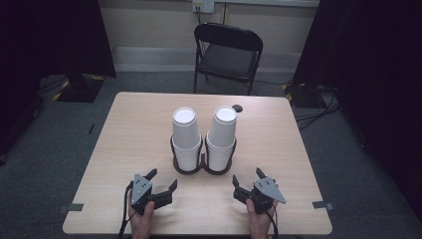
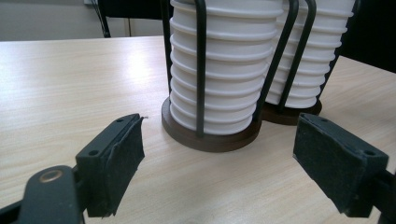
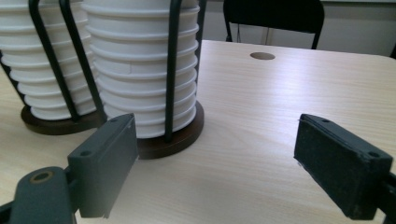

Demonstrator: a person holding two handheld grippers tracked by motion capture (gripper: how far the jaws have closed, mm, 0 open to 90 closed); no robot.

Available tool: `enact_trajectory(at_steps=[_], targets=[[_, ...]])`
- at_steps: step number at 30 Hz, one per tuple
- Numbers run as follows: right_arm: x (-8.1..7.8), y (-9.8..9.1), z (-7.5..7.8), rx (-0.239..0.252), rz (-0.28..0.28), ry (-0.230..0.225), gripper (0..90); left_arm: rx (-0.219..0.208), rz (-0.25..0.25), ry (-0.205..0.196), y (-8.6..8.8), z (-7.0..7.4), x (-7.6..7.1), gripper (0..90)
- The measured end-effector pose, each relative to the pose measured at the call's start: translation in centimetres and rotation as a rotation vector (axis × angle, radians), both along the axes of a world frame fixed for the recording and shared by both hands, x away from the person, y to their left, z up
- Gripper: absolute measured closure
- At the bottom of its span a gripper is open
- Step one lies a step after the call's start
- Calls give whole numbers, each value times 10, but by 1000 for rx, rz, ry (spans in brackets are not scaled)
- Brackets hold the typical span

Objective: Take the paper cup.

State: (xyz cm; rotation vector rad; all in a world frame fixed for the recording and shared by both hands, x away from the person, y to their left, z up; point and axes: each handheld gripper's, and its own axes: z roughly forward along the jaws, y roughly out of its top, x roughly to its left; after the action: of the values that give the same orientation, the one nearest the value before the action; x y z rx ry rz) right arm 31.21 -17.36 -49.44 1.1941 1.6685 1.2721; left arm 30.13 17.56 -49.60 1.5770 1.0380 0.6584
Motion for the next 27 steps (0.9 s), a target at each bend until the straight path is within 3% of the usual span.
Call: enact_trajectory(at_steps=[4,8,14,27], targets=[[-1,0,0,3,12,-7,129,-35,-15,16,4,0,1,158],[-2,0,0,9,23,-13,129,-20,-20,24,4,2,1,165],[-2,-1,0,11,23,-15,130,-33,-43,26,1,7,-1,175],[-2,-1,0,18,21,-9,133,-24,-131,-10,-14,30,-1,169]])
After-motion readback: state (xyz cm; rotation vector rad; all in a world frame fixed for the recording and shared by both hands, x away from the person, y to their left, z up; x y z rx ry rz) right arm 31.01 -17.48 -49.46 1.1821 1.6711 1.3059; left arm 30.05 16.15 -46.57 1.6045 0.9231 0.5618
